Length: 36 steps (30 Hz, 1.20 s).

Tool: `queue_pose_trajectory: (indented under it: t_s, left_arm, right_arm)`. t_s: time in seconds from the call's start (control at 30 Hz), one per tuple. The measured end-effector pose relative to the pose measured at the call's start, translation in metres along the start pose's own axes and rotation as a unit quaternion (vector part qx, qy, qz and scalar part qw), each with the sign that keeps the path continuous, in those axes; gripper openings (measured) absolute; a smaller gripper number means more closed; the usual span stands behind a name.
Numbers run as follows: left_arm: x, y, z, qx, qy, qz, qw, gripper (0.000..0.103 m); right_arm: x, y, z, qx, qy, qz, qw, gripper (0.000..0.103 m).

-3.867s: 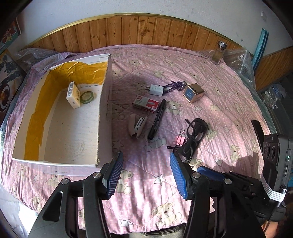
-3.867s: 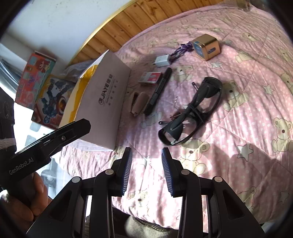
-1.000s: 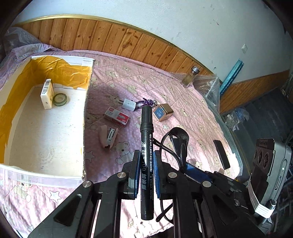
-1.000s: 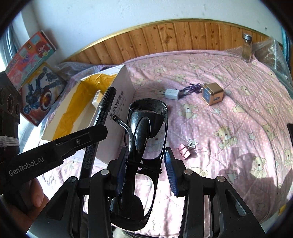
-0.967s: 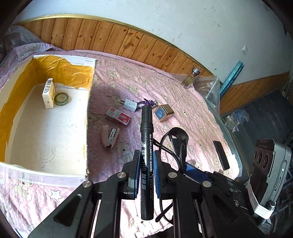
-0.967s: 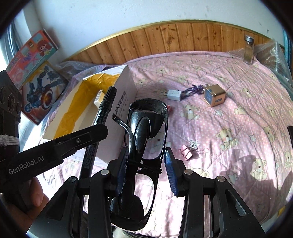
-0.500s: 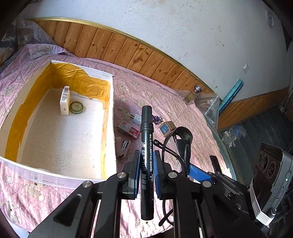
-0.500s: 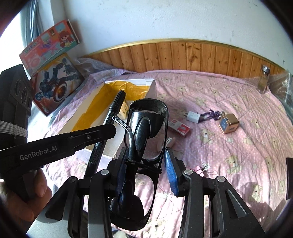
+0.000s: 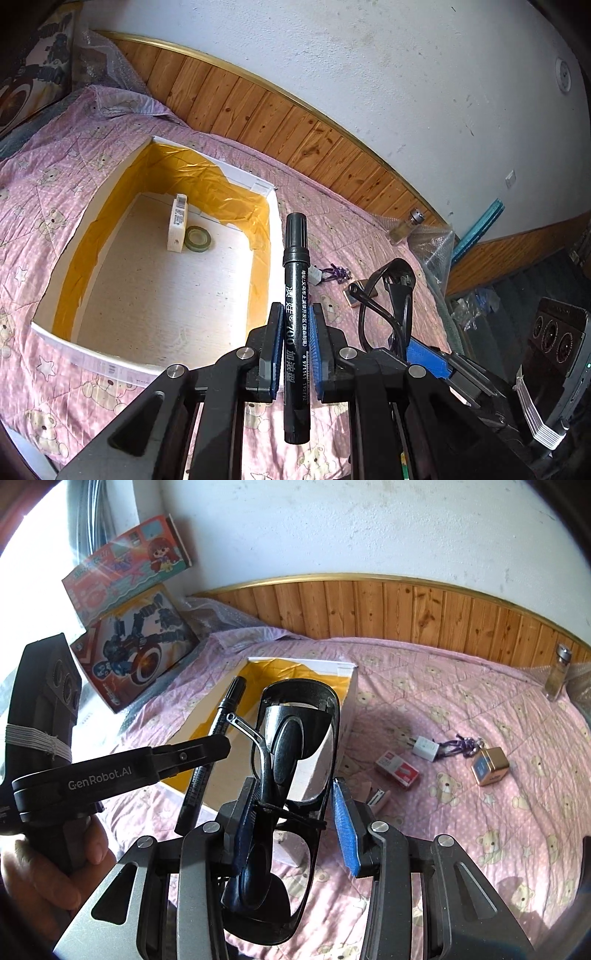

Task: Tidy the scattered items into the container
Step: 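Carry the black marker and black glasses over the white box with both tools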

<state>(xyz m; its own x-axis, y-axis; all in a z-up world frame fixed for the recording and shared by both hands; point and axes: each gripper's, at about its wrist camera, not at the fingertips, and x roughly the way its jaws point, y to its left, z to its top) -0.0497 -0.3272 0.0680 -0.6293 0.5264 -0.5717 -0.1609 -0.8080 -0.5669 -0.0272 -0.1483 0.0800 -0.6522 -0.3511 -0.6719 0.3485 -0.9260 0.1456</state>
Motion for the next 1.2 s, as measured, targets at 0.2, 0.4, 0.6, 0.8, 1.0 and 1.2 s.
queue_pose_trajectory:
  t_s: [0.2,0.4,0.6,0.8,1.0,1.2]
  left_arm:
    - [-0.005,0.021,0.008,-0.022,-0.009,0.009,0.9997,0.014]
    - [-0.006,0.040,0.016,-0.040,-0.012,0.021,0.9989,0.014]
    - [0.000,0.053,0.024,-0.051,-0.010,0.034,0.9981,0.014]
    - [0.010,0.067,0.032,-0.066,0.000,0.045,0.9968,0.014]
    - [0.023,0.079,0.044,-0.078,0.008,0.058,0.9952,0.014]
    - [0.037,0.088,0.059,-0.083,0.013,0.071,0.9939,0.014]
  right_arm:
    - [0.008,0.009,0.006,-0.006,0.005,0.007,1.000,0.041]
    - [0.019,0.014,0.015,-0.011,0.009,0.016,1.000,0.041]
    - [0.033,0.018,0.026,-0.012,0.015,0.030,0.999,0.041]
    - [0.050,0.016,0.035,-0.004,0.024,0.044,0.999,0.041]
    - [0.066,0.014,0.045,-0.001,0.031,0.051,0.998,0.041]
    - [0.086,0.007,0.058,0.004,0.040,0.057,0.998,0.041]
